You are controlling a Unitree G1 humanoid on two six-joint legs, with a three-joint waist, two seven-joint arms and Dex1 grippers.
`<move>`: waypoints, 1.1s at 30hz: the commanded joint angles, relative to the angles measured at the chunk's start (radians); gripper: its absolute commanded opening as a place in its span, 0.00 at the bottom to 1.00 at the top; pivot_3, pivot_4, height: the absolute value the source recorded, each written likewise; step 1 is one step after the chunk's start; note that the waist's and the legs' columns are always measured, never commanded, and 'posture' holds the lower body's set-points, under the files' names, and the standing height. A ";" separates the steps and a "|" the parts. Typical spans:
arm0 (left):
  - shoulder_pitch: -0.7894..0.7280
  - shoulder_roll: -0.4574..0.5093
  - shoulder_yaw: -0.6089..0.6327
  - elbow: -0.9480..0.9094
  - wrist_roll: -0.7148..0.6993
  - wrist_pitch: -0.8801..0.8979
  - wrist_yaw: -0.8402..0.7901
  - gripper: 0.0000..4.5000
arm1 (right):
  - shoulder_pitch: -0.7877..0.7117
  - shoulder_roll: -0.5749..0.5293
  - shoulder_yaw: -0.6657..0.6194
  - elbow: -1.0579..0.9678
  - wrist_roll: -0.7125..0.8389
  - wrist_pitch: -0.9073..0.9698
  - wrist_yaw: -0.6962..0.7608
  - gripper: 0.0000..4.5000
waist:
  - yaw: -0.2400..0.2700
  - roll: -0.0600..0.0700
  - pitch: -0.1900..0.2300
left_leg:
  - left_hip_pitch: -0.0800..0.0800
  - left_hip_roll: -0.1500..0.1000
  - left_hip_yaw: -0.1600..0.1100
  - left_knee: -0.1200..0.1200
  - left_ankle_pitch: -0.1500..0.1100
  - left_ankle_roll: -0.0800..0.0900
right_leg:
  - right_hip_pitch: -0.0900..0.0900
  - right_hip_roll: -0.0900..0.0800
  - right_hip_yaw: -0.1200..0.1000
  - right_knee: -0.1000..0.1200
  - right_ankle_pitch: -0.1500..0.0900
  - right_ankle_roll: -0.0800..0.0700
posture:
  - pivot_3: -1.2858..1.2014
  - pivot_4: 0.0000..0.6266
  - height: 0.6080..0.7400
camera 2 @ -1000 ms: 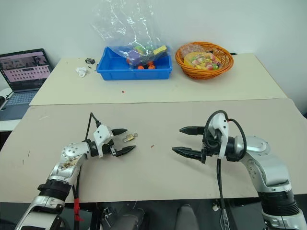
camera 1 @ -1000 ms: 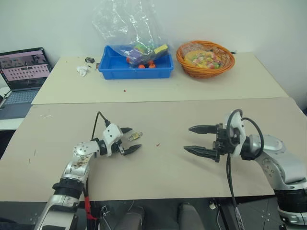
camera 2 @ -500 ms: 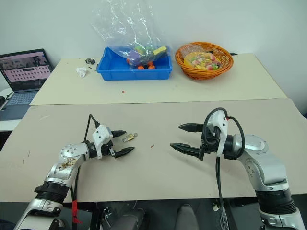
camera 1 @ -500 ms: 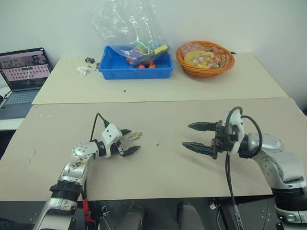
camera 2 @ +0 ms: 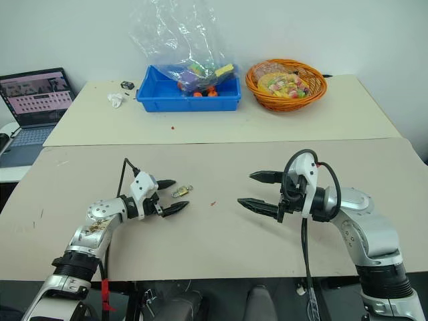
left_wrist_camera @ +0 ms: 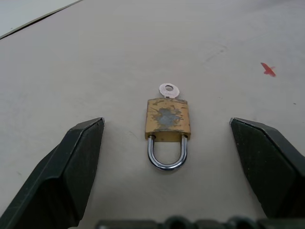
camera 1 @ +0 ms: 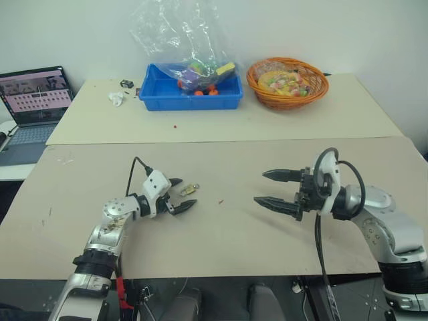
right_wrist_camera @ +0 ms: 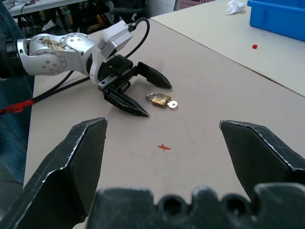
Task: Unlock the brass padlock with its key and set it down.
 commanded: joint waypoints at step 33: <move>0.137 0.100 -0.040 -0.430 0.484 -0.579 0.417 0.18 | -0.142 0.112 0.036 -0.023 0.056 0.222 -0.226 1.00 | 0.000 -0.003 0.002 | -0.004 0.000 0.002 -0.001 -0.001 0.001 | -0.003 0.000 0.002 -0.006 0.001 0.000 | 0.52 0.24 1.00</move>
